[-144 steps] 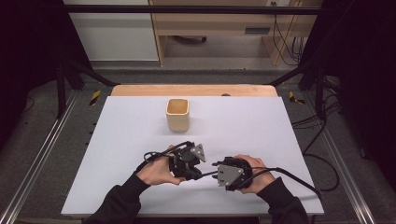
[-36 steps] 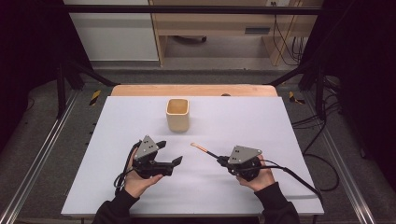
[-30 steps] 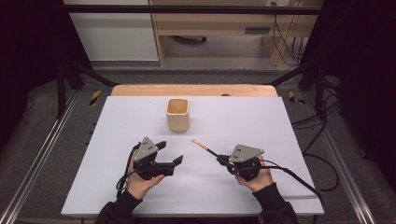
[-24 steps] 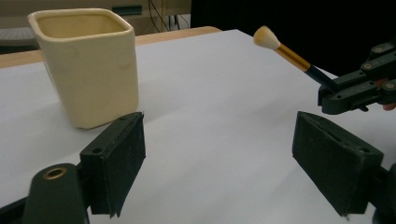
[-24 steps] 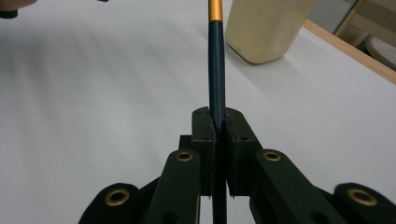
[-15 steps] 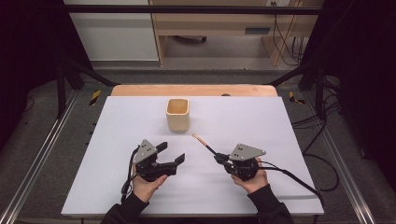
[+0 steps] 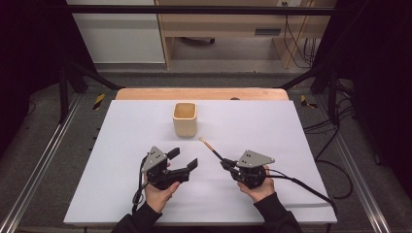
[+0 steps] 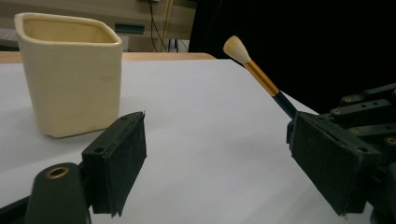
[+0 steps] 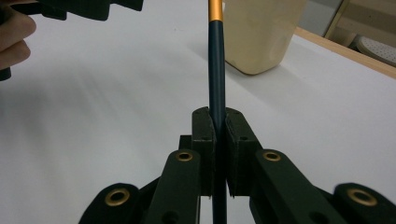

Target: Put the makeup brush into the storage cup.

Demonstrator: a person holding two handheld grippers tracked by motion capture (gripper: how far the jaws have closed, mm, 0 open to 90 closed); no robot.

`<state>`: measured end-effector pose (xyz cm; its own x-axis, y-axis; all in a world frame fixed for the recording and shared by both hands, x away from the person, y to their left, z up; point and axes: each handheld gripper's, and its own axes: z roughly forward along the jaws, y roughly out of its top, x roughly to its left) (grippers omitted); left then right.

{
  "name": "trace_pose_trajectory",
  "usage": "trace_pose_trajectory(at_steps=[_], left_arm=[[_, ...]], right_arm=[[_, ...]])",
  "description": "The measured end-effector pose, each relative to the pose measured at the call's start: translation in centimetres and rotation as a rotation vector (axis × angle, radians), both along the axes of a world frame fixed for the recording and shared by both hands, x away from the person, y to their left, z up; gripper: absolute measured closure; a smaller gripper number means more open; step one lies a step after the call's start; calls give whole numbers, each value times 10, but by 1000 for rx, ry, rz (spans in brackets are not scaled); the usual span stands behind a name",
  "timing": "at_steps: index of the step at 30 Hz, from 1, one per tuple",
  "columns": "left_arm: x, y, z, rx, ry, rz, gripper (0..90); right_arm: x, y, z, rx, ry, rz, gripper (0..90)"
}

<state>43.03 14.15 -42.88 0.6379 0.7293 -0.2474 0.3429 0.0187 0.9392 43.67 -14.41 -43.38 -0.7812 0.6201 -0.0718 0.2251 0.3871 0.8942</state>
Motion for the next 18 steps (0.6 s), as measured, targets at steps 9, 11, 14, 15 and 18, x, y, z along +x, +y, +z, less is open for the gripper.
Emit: trace_pose_trajectory(at_steps=[9, 11, 14, 15, 18], left_arm=[[2, -11, 3, -48, -6, -2, 187], [2, -13, 4, -57, -6, -1, 191], [3, -19, 4, -72, -2, -6, 199], [3, -22, 4, -75, -3, -8, 203], [4, -26, 5, -94, -3, -3, 212]], right_arm=[[1, 0, 0, 15, 0, -13, 843], [1, 0, 0, 16, -1, -15, 843], [1, 0, 1, 24, 0, -18, 844], [0, 0, 1, 27, -2, -19, 844], [0, 0, 1, 31, -7, -17, 844]])
